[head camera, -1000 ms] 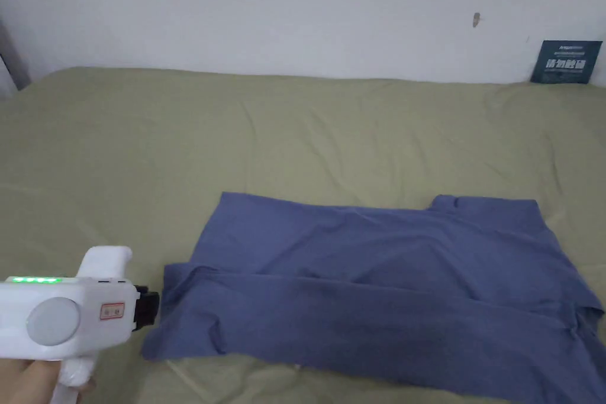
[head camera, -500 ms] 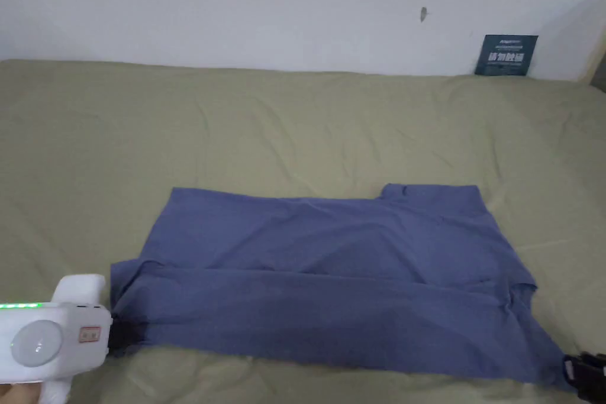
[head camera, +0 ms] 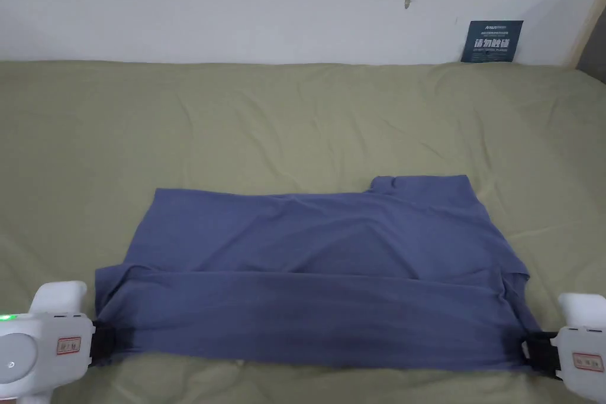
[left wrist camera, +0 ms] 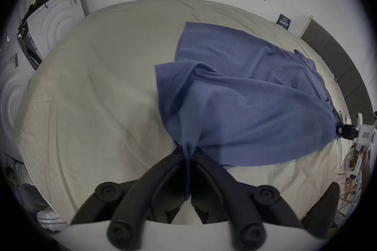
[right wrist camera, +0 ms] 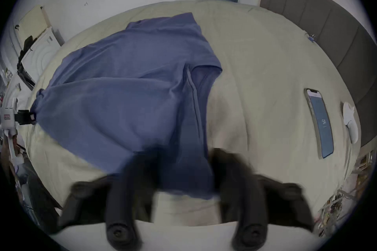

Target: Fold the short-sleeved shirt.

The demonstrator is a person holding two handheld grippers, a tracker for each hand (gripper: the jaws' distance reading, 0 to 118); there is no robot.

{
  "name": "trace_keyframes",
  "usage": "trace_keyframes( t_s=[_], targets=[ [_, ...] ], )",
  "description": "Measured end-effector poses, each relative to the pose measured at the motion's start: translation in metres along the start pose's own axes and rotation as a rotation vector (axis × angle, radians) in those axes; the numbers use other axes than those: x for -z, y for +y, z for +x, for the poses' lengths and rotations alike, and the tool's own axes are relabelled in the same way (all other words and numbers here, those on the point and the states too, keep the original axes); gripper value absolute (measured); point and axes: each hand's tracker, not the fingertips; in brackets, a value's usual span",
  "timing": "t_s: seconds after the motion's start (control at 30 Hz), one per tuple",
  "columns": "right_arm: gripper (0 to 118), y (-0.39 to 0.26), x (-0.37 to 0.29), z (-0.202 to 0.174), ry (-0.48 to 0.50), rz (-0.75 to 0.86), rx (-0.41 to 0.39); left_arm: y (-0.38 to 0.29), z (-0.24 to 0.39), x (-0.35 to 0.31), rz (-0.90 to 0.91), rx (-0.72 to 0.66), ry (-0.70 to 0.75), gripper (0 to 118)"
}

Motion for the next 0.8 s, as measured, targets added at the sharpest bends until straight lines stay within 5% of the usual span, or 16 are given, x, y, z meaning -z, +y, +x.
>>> trace_keyframes(
  t_s=[0.37, 0.8],
  targets=[
    [7, -0.011, -0.062, -0.006, 0.001, 0.065, -0.036, -0.011, -0.013, -0.049, 0.047, 0.018, -0.001, 4],
    [7, -0.119, -0.111, -0.005, 0.036, -0.002, -0.026, -0.129, -0.036, -0.102, -0.013, -0.013, -0.013, 4]
  ],
)
